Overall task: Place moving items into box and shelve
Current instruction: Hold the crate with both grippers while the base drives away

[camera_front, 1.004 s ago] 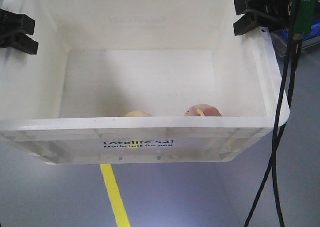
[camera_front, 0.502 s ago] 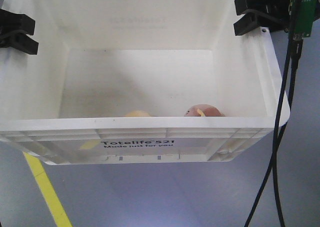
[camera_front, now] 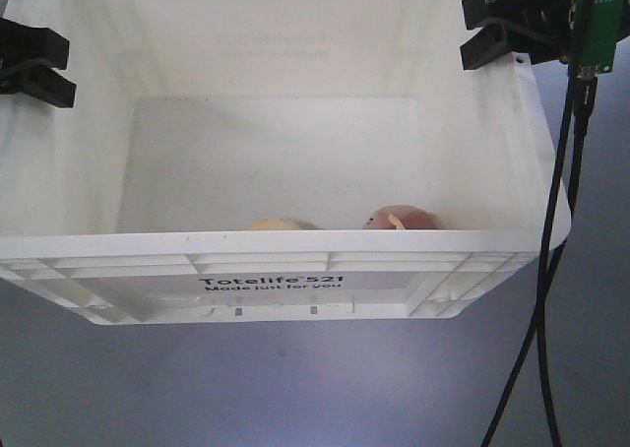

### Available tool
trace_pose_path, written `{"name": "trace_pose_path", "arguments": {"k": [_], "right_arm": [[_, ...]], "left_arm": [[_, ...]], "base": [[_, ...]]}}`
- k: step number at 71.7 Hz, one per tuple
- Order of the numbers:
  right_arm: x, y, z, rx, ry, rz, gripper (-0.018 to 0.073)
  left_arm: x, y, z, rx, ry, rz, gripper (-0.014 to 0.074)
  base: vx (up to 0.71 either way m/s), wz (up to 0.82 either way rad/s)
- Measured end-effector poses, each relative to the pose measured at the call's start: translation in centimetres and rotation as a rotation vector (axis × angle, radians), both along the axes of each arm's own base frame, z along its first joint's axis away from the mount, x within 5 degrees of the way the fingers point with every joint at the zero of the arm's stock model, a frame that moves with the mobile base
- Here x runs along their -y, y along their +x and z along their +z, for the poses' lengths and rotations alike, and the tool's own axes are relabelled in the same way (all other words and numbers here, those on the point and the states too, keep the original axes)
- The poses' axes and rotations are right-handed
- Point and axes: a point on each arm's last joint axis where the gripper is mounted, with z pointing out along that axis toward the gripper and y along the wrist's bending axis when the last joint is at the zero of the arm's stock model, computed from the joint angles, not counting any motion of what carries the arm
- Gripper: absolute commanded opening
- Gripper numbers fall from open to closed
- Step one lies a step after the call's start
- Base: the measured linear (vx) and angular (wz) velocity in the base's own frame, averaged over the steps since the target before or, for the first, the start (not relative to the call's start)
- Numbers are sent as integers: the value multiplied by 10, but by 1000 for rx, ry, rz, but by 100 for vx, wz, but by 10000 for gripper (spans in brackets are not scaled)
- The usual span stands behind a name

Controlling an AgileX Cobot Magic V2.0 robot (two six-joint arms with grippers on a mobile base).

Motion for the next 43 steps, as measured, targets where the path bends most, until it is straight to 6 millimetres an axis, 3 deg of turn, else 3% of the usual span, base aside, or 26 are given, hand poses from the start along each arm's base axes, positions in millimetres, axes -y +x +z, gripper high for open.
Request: {"name": "trace_pose_path", "arguments": {"k": [43], "right_arm": [[0, 0, 0, -1, 0, 0, -12]], "left_arm": [[0, 0, 0, 0, -1, 0, -27]], "base": [[23, -57]]}}
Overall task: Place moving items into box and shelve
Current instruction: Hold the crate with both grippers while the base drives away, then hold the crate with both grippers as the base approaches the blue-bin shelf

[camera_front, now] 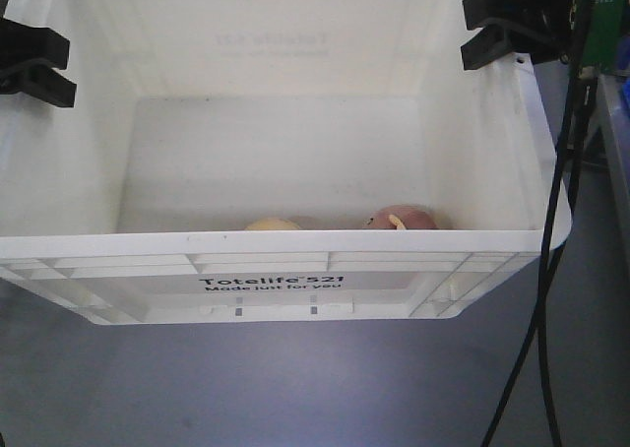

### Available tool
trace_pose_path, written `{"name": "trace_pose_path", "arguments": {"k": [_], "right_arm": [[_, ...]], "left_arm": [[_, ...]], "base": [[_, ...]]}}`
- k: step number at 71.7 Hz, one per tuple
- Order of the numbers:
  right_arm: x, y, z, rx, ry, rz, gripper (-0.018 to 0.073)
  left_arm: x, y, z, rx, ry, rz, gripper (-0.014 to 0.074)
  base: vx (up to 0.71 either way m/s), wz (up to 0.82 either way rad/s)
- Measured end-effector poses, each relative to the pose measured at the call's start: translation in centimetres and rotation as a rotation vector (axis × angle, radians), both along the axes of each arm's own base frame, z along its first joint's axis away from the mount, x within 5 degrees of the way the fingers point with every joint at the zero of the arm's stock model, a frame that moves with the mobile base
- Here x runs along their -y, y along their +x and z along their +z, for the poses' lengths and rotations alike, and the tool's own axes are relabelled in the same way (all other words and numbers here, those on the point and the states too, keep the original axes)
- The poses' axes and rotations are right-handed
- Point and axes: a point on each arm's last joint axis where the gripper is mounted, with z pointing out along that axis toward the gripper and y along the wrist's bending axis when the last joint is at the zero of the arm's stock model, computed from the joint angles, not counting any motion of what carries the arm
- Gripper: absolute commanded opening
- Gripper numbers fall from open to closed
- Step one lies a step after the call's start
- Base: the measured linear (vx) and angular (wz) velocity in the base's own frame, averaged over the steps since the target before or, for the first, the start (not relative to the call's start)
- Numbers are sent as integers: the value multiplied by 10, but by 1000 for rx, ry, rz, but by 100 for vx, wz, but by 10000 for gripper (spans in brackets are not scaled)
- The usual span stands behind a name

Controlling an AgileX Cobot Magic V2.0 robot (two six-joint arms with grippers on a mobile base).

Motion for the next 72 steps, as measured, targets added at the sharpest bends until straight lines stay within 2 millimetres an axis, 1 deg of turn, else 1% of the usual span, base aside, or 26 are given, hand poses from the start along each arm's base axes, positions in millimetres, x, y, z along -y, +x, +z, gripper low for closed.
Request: {"name": "trace_pose_path", "arguments": {"k": [29, 72], "right_arm": [[0, 0, 0, 0, 0, 0, -12], [0, -1, 1, 2, 1, 0, -12]], "left_arm": [[0, 0, 0, 0, 0, 0, -27], [0, 0, 0, 0, 0, 0, -27]], "base": [[24, -42], [30, -29]]}}
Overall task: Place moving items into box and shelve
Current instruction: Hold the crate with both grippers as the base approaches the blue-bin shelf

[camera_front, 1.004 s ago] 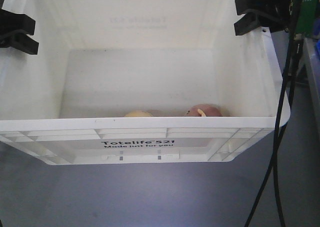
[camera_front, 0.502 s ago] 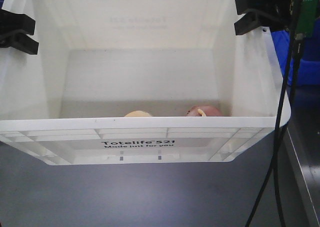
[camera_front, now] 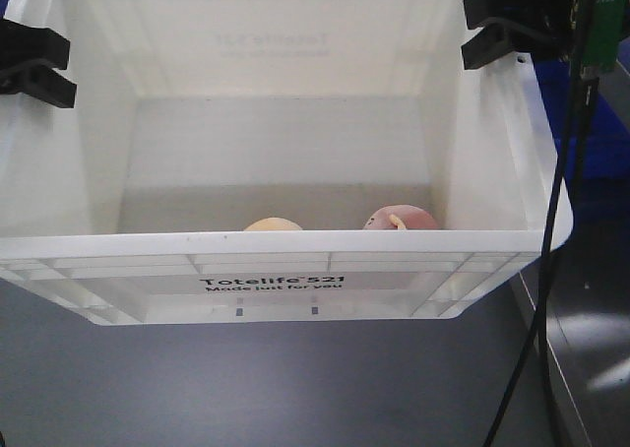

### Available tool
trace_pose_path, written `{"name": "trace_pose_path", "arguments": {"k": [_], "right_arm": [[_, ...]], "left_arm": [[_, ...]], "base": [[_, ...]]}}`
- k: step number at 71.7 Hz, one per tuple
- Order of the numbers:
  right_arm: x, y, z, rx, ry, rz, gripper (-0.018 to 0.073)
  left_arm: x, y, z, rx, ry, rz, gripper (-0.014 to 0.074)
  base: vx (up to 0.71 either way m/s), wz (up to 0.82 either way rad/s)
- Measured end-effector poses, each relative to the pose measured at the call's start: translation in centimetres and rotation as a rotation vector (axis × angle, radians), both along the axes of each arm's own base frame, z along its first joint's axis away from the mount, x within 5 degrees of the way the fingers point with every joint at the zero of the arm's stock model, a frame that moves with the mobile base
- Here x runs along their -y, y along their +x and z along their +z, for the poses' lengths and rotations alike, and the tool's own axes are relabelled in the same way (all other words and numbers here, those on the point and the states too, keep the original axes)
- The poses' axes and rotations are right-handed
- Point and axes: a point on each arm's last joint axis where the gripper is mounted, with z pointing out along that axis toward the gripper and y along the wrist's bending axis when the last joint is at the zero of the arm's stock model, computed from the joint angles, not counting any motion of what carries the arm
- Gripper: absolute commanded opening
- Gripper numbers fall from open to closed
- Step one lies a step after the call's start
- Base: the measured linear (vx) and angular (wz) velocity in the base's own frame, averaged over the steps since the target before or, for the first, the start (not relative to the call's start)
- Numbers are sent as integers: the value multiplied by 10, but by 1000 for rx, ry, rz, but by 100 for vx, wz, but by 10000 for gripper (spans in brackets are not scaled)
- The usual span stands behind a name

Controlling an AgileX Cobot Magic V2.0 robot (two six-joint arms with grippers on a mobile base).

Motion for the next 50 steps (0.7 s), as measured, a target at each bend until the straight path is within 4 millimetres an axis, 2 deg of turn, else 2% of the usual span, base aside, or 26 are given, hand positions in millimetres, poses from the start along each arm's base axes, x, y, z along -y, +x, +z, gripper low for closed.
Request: {"name": "trace_pose_path", "arguments": {"k": [50], "right_arm": [[0, 0, 0, 1, 0, 0, -12]], "left_arm": [[0, 0, 0, 0, 0, 0, -27]], "base": [[39, -4]]}}
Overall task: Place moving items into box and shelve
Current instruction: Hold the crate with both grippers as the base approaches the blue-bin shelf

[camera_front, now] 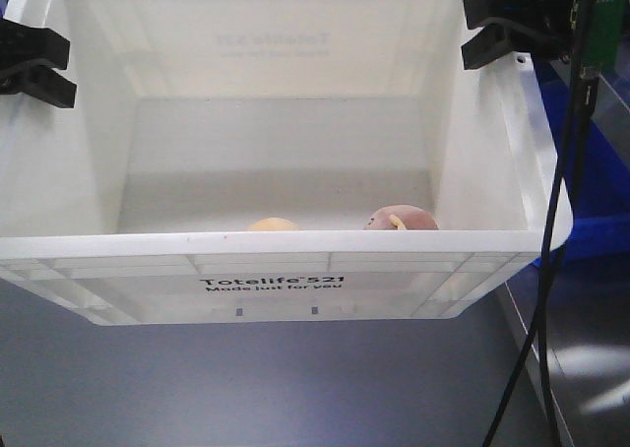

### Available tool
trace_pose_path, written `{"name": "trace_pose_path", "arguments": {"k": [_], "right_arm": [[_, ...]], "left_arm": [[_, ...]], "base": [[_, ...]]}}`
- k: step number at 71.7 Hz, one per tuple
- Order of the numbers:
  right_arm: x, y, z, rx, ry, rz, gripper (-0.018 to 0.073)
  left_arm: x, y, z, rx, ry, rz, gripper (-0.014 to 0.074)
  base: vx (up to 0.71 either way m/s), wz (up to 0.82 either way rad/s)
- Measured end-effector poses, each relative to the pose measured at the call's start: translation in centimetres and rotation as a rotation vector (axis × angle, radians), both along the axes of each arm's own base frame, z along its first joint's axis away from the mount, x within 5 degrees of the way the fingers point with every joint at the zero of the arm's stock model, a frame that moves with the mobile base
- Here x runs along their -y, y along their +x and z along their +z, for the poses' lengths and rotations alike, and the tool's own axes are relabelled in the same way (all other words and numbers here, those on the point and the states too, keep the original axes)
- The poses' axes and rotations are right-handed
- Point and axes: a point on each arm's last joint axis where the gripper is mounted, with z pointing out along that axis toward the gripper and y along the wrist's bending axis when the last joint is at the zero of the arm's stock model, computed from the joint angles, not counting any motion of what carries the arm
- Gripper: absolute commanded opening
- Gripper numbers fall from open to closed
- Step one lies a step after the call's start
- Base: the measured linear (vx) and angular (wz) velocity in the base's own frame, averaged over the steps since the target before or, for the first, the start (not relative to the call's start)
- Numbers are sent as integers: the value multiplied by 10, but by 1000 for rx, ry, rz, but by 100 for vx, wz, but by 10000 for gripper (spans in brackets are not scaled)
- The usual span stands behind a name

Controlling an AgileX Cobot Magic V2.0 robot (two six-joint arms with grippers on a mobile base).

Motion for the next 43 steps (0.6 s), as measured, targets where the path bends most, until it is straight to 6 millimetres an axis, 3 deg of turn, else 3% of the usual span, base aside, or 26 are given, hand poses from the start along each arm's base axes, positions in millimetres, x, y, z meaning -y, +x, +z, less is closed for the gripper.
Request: {"name": "trace_pose_path", "arguments": {"k": [43], "right_arm": [[0, 0, 0, 0, 0, 0, -12]], "left_arm": [[0, 0, 0, 0, 0, 0, -27]], "base": [[43, 1]]}}
